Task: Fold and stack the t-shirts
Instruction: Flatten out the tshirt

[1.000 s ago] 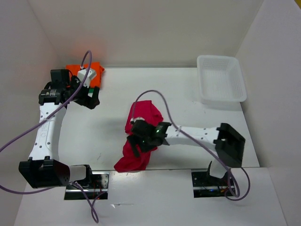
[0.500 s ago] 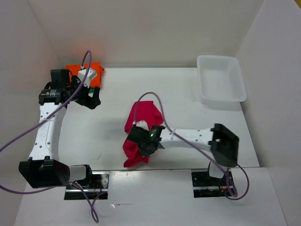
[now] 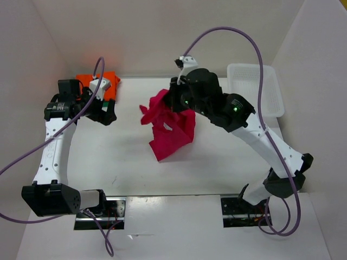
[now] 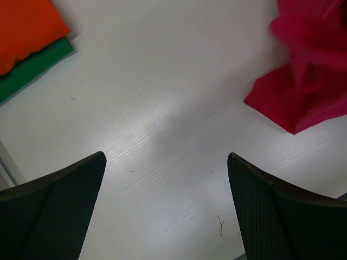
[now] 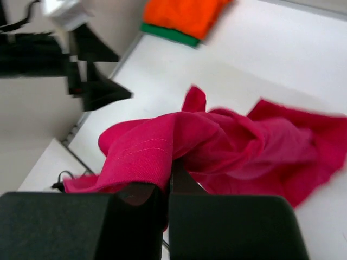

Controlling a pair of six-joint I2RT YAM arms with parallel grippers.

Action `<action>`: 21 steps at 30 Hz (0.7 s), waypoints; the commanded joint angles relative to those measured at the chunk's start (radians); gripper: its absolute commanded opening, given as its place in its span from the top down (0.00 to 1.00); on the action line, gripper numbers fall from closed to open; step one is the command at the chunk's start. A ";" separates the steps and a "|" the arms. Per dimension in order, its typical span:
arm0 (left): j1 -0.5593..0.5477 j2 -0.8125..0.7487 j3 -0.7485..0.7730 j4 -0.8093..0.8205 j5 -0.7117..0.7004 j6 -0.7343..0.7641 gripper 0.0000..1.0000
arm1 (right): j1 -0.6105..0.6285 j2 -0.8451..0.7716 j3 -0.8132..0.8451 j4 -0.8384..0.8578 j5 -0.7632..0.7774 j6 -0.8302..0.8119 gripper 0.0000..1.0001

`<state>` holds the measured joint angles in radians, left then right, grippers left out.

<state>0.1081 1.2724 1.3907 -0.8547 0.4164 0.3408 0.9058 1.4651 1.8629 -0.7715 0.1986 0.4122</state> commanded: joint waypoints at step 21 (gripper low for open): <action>0.005 0.016 0.048 -0.001 0.039 -0.011 0.01 | -0.240 -0.057 0.323 0.067 -0.437 -0.124 1.00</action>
<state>0.1081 1.2831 1.4006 -0.8612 0.4252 0.3370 0.6552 1.4391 2.0285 -0.8005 -0.1139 0.2890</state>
